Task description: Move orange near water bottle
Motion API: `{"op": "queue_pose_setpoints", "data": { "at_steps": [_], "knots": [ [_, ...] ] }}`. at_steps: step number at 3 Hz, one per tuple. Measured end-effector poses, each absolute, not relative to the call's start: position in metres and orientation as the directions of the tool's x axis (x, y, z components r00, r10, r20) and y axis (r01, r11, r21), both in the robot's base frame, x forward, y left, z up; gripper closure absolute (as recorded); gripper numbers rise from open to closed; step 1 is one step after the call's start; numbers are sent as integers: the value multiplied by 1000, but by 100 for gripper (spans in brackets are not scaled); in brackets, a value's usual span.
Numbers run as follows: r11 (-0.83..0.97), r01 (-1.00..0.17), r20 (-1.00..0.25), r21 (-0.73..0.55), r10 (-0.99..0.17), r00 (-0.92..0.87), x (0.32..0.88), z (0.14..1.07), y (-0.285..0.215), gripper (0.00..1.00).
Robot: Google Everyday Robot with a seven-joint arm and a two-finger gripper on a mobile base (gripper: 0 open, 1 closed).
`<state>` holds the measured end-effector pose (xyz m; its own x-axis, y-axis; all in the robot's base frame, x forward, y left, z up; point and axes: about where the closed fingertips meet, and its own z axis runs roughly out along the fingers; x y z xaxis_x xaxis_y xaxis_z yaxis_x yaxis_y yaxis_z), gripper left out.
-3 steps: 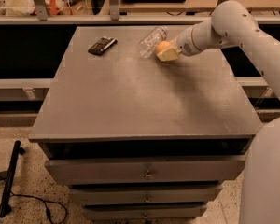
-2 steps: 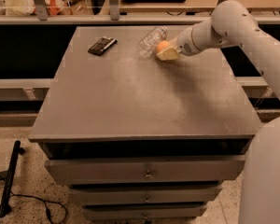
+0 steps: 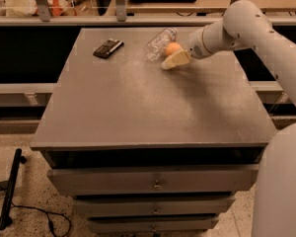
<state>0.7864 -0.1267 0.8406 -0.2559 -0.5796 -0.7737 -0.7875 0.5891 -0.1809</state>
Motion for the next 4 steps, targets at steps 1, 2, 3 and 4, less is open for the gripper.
{"op": "queue_pose_setpoints", "data": {
  "at_steps": [1, 2, 3, 4],
  "knots": [
    [589, -788, -774, -181, -580, -256, 786, 841, -127, 0],
    [582, -805, -786, -121, -551, -281, 758, 862, -138, 0],
    [592, -805, -821, -41, -480, -311, 693, 915, -176, 0],
    [592, -805, -821, -41, -480, -311, 693, 915, -176, 0]
  ]
}}
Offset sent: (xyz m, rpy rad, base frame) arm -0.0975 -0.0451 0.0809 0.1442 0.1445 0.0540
